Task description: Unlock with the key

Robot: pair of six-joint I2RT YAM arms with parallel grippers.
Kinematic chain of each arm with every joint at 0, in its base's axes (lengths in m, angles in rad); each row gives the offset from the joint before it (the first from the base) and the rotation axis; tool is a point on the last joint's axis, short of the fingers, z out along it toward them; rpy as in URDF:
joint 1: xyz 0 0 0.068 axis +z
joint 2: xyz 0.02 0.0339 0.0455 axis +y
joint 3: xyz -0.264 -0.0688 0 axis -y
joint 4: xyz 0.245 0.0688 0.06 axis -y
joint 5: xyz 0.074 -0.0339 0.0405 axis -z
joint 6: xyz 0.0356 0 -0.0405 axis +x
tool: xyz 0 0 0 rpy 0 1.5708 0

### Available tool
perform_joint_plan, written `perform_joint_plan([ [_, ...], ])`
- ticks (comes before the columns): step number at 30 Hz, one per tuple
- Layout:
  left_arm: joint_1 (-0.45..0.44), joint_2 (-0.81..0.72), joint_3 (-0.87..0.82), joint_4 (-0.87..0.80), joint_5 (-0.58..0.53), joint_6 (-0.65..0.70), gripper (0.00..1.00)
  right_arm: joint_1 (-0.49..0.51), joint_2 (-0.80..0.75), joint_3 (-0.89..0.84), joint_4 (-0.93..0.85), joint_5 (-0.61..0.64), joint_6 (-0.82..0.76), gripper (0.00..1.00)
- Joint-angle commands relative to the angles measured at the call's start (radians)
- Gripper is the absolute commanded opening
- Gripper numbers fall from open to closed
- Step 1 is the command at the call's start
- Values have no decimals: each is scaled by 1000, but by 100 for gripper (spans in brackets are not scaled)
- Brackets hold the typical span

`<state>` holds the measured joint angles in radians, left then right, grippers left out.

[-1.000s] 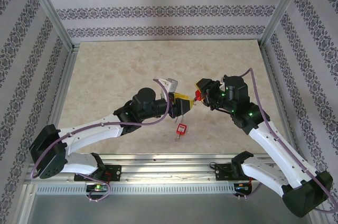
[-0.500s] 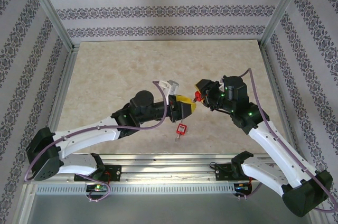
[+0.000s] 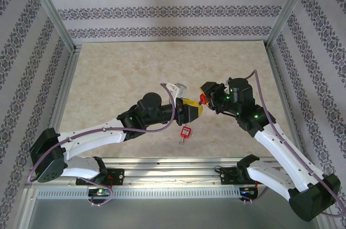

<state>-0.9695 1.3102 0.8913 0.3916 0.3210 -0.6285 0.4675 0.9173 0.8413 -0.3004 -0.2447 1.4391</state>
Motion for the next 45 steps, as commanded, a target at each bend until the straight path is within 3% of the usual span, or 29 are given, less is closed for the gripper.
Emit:
perform_joint_plan([
  [1,-20,3,51,-11,-14,32,43,18,-5,27,14,12,-13,0],
  [19,-30,50,80,-77,-75,67,34,40,1,27,22,30,-12,0],
  [21,-30,54,79,-76,-83,68,29,43,1,27,21,32,-11,0],
  [24,-31,54,81,-90,-101,76,13,43,-3,23,18,36,-11,0],
  [30,-32,49,86,-124,-137,124,1,52,-2,19,23,39,-8,0],
  [38,-133,56,199,-365,-336,505,0,54,11,33,14,32,4,0],
  [45,-233,75,201,-367,-500,881,0,51,18,38,15,21,13,0],
])
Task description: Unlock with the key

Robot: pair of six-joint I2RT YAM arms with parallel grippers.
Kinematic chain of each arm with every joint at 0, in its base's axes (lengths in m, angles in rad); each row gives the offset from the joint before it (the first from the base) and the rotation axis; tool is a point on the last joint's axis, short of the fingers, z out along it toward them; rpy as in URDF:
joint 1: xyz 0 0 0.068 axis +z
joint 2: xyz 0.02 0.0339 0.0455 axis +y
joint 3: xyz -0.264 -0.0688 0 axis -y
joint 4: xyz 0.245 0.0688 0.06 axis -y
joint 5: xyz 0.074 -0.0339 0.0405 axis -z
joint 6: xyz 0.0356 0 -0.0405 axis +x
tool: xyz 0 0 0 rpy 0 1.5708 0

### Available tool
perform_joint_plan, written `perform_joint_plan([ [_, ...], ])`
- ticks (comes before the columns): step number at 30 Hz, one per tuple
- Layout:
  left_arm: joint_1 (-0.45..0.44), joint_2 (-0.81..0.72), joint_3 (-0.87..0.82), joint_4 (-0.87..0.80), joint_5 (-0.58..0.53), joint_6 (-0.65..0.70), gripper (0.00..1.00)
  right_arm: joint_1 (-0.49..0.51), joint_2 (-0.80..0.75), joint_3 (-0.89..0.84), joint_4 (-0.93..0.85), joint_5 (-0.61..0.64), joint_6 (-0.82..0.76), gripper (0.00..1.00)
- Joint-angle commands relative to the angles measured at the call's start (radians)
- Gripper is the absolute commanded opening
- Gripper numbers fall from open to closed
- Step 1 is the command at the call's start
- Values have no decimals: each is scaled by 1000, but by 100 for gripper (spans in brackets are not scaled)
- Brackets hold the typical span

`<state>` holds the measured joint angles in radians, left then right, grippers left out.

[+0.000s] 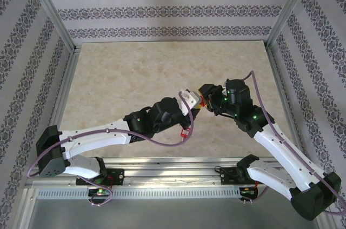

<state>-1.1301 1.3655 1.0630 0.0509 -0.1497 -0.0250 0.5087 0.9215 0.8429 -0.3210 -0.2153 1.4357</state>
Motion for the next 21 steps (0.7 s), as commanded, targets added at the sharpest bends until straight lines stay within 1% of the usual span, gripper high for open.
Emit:
perform_joint_plan([
  [1,-83,27,32,-26,-43,323,0,8,17,37,36,-11,17,0],
  [4,-124,28,-12,43,-54,499,0,4,19,39,34,-16,17,0],
  [7,-133,32,-16,36,-39,590,0,2,22,47,26,-19,14,0],
  [11,-146,21,-61,73,-12,735,0,-2,26,48,25,-27,12,0],
  [17,-147,14,-70,52,-6,834,0,-6,22,39,27,-30,13,0],
  [21,-146,2,-72,45,0,861,0,-7,17,34,29,-30,15,0],
])
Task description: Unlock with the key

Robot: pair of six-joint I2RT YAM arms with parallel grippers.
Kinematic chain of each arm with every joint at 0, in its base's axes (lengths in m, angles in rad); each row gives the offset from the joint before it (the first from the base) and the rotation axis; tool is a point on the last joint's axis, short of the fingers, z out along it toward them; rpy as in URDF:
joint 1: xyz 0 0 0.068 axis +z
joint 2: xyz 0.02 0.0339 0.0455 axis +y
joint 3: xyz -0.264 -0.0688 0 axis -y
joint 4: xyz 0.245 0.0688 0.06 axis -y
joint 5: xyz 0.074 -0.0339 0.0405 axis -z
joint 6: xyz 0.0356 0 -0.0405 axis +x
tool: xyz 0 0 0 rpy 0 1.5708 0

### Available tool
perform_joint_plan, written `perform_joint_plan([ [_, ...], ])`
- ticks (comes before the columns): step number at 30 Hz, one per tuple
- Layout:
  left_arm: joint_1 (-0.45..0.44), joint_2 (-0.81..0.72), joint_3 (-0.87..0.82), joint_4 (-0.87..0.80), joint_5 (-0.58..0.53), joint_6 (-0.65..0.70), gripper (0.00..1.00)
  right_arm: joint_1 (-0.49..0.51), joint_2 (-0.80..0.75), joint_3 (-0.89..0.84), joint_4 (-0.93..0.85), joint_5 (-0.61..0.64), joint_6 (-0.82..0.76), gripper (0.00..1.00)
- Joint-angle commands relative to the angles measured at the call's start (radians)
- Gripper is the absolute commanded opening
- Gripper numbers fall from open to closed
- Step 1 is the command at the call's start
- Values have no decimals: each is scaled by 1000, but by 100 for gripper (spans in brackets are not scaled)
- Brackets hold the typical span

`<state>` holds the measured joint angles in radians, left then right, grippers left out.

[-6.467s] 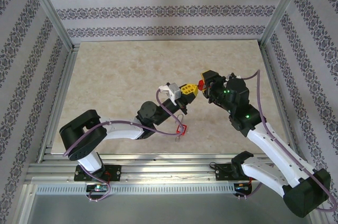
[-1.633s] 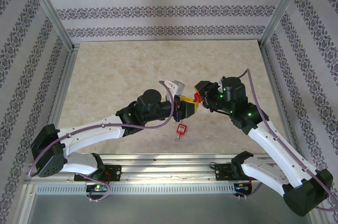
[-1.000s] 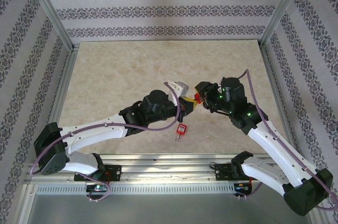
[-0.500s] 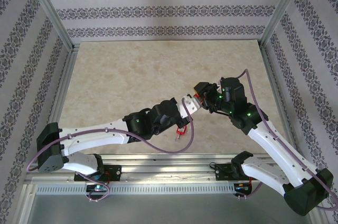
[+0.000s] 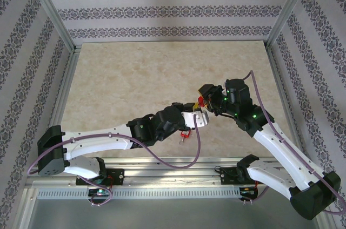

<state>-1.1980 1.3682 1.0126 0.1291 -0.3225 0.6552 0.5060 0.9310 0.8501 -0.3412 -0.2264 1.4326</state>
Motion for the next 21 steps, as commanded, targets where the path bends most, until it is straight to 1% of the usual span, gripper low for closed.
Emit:
perform_joint_plan([
  [1,-79,-4,-24,-34,172,182,0,-5,6,26,49,-19,18,0],
  [4,-77,-11,-26,-12,157,146,0,-5,1,24,51,-17,18,0],
  [8,-46,-35,-9,-28,244,-33,0,-5,-6,24,51,-13,15,0],
  [10,-45,-37,-2,-32,277,-105,0,-3,-7,24,49,-12,11,0],
  [13,-19,-33,5,-31,323,-248,0,1,-10,24,56,-7,10,0],
  [17,46,-22,12,-28,403,-463,0,15,-13,29,68,-1,6,0],
  [19,70,-21,2,-11,413,-542,0,21,-15,27,78,4,4,0],
  [21,118,-30,-19,33,464,-671,0,27,-18,29,85,10,-1,0],
])
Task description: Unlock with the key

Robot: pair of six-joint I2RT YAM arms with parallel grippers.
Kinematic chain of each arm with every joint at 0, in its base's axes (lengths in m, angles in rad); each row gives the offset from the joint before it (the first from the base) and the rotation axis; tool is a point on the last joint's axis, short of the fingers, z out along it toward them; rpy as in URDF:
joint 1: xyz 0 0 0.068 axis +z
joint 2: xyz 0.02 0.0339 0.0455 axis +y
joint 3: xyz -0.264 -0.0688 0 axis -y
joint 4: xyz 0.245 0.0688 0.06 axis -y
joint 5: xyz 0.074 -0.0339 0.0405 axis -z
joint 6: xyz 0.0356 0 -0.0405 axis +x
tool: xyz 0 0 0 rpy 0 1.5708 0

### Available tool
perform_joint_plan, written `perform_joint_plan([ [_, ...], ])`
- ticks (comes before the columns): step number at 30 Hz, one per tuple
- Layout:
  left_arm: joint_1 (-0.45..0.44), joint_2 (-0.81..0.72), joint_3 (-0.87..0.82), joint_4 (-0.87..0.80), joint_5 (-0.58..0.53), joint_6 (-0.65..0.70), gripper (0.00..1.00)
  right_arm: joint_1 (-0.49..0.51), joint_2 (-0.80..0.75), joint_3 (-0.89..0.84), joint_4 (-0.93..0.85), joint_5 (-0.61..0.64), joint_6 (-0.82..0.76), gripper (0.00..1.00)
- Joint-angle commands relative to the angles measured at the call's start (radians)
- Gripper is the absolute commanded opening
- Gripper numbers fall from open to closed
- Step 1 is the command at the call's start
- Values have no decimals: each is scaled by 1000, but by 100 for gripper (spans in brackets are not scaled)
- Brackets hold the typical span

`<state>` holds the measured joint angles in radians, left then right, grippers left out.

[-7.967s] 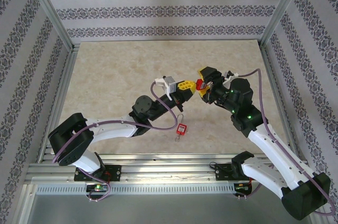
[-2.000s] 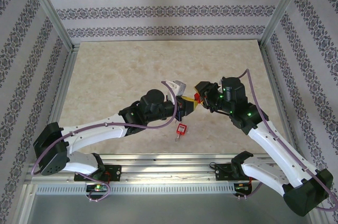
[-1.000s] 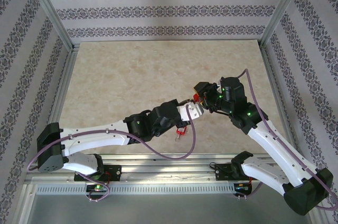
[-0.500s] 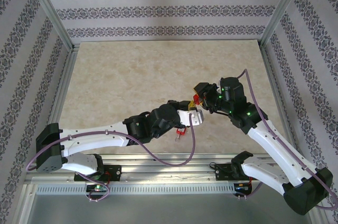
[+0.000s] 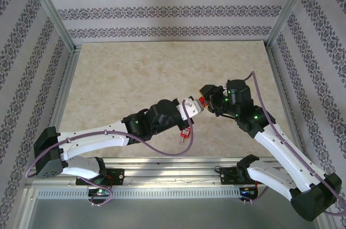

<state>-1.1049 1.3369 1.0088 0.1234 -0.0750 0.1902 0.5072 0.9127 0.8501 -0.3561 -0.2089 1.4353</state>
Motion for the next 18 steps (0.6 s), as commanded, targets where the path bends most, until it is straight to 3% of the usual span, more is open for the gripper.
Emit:
perform_joint_plan([
  [1,52,-5,-28,62,242,-267,0,28,-4,29,101,-7,-7,0],
  [4,114,-16,-61,135,316,-452,0,32,-14,20,118,1,-15,0],
  [11,146,13,-93,266,385,-747,0,51,-23,27,165,14,-68,0],
  [18,172,47,-138,394,378,-1051,0,67,-40,40,181,39,-120,0],
])
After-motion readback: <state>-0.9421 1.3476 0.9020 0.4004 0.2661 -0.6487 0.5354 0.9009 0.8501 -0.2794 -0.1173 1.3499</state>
